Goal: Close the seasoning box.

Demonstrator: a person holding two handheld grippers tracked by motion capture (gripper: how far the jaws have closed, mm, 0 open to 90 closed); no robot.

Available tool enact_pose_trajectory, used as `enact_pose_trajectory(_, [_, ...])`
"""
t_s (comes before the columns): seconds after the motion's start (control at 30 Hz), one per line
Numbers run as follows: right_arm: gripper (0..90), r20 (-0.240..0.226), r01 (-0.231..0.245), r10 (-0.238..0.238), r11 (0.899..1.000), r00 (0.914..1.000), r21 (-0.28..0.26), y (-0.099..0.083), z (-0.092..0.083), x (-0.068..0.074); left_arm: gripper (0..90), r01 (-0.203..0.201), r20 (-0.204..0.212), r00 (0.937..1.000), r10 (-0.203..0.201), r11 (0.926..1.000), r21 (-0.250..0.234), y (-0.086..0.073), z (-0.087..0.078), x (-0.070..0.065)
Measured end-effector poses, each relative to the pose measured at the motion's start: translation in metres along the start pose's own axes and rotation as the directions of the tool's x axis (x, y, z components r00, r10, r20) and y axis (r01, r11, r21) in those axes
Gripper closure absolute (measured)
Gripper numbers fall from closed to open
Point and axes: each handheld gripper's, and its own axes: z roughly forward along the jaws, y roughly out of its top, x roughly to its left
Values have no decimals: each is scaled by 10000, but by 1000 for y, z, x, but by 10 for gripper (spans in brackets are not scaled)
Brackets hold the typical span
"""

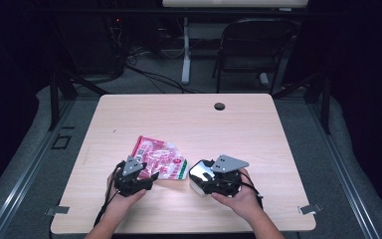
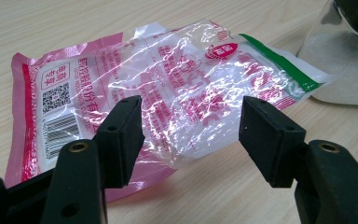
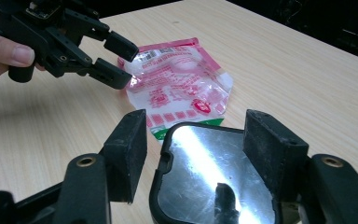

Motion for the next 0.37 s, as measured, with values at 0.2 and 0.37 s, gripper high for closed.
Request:
enact_pose_trajectory(0.2, [399,264,-47,47,10000,9996,-22,0,-3,-4,396,23,6,10000,-23,10000,-32,0,0,1])
enact_pose_trajectory(0.37, [399,543,-199,203,9998,9983,-82,-2,-5,-9,396,28,-58,10000,-28,9999,-99,1,-1,3])
